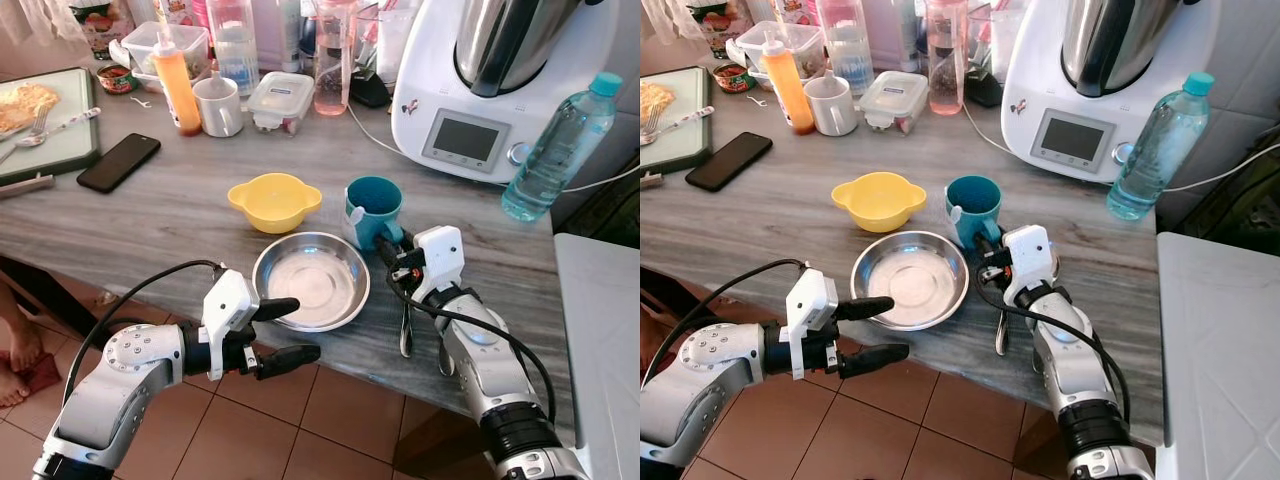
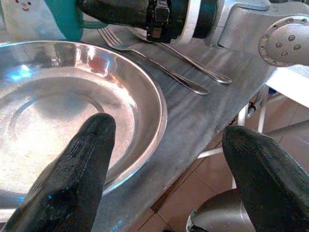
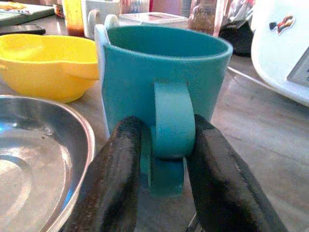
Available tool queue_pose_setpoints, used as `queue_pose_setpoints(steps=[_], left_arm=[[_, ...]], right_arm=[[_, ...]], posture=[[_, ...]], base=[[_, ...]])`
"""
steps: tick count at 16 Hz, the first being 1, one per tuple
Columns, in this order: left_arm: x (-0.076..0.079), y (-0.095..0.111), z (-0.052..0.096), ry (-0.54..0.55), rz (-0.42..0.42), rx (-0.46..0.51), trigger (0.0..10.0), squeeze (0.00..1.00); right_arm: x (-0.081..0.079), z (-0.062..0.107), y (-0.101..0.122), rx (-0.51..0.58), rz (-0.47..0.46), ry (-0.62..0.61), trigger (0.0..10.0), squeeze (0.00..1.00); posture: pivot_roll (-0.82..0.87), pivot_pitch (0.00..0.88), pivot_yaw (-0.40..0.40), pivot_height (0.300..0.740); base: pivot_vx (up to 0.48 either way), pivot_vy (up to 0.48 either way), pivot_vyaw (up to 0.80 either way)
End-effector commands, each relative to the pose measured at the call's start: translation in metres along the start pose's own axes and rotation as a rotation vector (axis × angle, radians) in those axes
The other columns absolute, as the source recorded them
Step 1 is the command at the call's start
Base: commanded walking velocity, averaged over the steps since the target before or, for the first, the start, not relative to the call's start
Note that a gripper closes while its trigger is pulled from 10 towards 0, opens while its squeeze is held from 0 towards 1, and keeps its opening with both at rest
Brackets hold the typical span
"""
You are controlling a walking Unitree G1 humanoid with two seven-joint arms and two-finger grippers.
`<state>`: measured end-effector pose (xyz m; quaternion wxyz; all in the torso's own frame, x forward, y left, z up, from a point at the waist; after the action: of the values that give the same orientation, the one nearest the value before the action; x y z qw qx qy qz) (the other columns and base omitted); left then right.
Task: Setting the table
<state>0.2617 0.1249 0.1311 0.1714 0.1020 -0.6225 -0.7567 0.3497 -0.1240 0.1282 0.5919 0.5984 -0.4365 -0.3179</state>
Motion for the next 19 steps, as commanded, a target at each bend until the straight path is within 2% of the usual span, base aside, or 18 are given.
queue_pose_setpoints(steps=[1,7,19], left_arm=[[0.002,0.0,0.0,-0.003,-0.023,-0.013,10.0,0.0],[-0.013,-0.016,0.006,0.011,-0.007,-0.032,10.0,0.0],[-0.014,-0.011,0.007,0.003,-0.032,-0.024,10.0,0.0]], right_arm=[[0.003,0.0,0.001,0.006,0.016,-0.009,10.0,1.0],[0.005,0.003,0.002,0.019,0.034,-0.023,10.0,1.0],[0.008,0.007,0.021,0.084,0.106,-0.05,10.0,1.0]], posture=[[0.17,0.14,-0.011,0.74],[0.17,0.138,-0.007,0.74],[0.17,0.139,-0.006,0.74]], base=[[0.0,0.0,0.0],[0.0,0.0,0.0],[0.0,0.0,0.0]])
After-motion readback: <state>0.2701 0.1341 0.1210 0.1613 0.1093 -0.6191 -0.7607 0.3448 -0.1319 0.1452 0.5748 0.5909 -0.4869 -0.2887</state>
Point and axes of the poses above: a point about 5 cm out from each wrist's last joint towards the gripper, its own z axis pointing back from the gripper into the wrist, its own y axis along the axis of the wrist's last joint, x = y × z, the point moved 2 cm from there along -z, pointing out of the wrist towards the gripper, and after that the axes turned 1 degree about z, right-handed, at the moved point
